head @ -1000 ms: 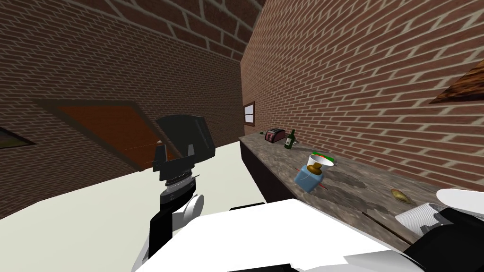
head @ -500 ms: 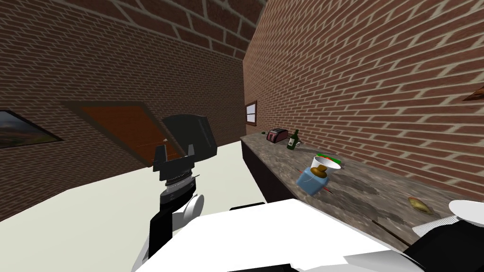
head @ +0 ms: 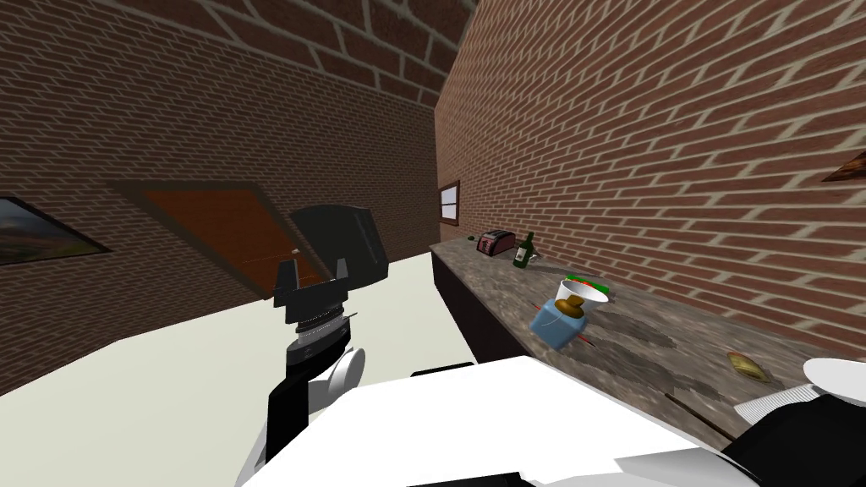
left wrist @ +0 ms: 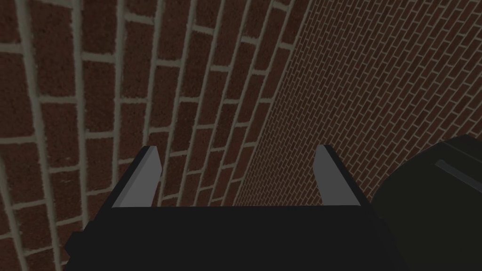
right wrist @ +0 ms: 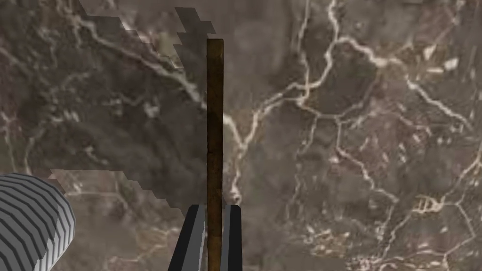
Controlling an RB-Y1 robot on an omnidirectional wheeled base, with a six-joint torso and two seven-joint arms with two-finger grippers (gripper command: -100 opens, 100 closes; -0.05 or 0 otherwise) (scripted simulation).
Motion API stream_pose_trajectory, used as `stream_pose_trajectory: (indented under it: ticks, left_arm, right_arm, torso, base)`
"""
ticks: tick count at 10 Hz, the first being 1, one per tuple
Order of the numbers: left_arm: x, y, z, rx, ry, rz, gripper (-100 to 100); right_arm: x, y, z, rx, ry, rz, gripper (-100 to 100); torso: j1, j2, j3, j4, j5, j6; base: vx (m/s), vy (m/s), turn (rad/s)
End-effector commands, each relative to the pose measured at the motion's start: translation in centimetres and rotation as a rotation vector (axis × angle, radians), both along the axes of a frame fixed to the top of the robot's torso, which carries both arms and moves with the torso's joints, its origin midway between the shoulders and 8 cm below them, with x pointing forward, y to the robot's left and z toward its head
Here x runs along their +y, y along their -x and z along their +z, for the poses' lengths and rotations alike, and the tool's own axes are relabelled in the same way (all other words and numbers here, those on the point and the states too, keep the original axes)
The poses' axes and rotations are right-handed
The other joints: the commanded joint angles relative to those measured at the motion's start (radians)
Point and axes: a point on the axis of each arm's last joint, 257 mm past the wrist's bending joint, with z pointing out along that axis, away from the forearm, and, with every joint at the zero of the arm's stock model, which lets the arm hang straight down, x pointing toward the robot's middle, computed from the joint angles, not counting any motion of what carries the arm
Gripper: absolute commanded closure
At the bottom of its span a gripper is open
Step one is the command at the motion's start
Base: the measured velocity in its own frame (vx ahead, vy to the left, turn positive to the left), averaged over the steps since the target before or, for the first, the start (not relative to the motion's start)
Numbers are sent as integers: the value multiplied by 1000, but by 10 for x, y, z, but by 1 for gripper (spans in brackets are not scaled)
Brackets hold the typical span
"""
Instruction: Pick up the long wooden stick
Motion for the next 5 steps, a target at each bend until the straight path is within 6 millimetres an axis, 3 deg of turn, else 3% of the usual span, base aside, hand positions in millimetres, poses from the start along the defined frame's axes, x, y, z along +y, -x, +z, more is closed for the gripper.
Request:
stream_pose_trajectory:
  ticks: [1, 2, 4, 5]
  left_arm:
    - [0, 0, 0, 0, 0, 0, 0]
    - [0, 0, 0, 0, 0, 0, 0]
    - [0, 0, 0, 0, 0, 0, 0]
    - [0, 0, 0, 0, 0, 0, 0]
  right_arm:
    - [0, 0, 0, 0, 0, 0, 0]
    - [-2, -10, 10, -1, 1, 17, 100]
    - [-4, -20, 19, -1, 1, 32, 100]
    - [-4, -16, 15, -1, 2, 28, 100]
  torso:
    - [0, 0, 0, 0, 0, 0]
    - [0, 0, 0, 0, 0, 0]
    - [2, -1, 0, 0, 1, 1]
    - [2, -1, 0, 0, 1, 0]
  base:
    - [0, 0, 0]
    - [11, 14, -130]
    - [14, 21, -119]
    - [3, 9, -10]
